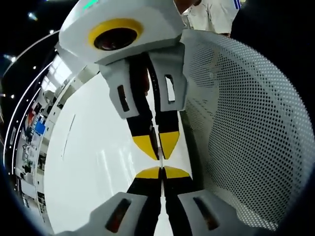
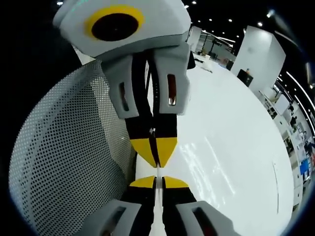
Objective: Open the resealable bag by pulling the two sides of the seal apart until the entire bag opening is separated and visibly accessible.
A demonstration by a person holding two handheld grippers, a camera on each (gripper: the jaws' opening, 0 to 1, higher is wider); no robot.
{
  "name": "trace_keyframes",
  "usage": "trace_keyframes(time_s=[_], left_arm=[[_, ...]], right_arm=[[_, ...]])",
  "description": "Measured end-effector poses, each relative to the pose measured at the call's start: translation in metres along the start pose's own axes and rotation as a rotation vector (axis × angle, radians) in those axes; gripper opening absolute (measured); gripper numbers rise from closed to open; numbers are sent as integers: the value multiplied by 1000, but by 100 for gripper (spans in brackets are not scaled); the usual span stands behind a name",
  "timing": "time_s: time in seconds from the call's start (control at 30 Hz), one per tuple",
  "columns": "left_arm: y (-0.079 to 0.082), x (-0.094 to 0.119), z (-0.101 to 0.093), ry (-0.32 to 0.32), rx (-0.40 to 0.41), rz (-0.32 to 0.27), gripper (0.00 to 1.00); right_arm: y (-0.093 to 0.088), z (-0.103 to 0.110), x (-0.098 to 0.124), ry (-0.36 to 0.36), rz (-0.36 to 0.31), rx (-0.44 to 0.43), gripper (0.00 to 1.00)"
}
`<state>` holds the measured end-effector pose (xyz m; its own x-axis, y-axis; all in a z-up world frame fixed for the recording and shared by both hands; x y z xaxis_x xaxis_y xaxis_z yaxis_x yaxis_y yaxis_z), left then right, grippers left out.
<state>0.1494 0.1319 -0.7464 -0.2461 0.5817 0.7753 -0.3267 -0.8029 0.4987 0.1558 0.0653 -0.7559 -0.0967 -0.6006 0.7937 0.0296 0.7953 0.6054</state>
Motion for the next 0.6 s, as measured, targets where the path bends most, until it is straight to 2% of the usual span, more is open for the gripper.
trace_keyframes(time_s=[0.43, 0.5, 0.57, 0.6], left_arm=[[-1, 0, -1, -10, 9, 3, 0], [-1, 0, -2, -14, 30, 0, 0], [-2, -1, -2, -21, 121, -13, 0], [-3, -1, -1, -27, 110, -15, 0]], right_arm=[[2, 1, -3, 16, 8, 44, 0], [2, 0, -3, 20, 10, 39, 0], [2, 1, -3, 27, 16, 33, 0], [1, 1, -3, 25, 19, 43, 0]])
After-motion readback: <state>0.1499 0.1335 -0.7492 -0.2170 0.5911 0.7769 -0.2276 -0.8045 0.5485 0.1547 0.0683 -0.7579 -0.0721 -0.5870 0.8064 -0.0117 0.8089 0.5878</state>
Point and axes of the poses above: the point that each gripper's makers call its tool centre point, and the gripper's own axes: x roughly backward along the fingers, z roughly to its left, y roughly out of its top, the point moved 6 cm from there along x, roughly backward along the fingers, and after that the axes turned 8 degrees about -x, right-handed, at the moved point
